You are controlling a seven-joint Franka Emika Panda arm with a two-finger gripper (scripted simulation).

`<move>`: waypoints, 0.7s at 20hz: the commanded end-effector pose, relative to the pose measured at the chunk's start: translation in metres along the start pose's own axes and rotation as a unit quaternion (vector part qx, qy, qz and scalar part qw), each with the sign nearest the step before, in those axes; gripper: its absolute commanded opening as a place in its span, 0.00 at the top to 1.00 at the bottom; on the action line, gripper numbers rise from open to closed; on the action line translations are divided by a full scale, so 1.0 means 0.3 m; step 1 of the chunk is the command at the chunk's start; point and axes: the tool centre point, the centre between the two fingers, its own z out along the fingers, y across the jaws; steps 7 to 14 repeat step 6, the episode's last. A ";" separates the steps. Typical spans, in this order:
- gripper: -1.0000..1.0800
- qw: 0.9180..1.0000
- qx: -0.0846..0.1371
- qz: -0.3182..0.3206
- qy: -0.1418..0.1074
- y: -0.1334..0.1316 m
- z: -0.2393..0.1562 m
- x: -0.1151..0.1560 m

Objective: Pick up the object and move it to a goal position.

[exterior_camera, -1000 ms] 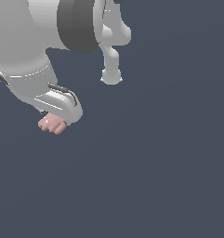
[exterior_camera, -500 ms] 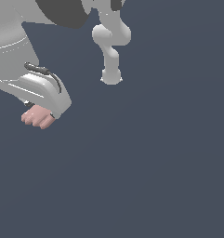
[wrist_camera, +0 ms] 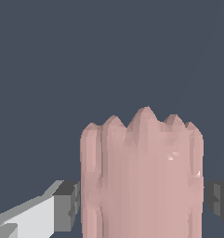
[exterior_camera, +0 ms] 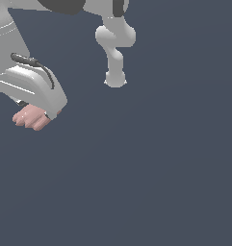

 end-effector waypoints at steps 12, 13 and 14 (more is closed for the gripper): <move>1.00 1.000 0.000 0.000 0.000 0.000 -0.012 0.006; 1.00 1.000 0.000 0.000 0.000 0.000 -0.012 0.006; 1.00 1.000 0.000 0.000 0.000 0.000 -0.012 0.006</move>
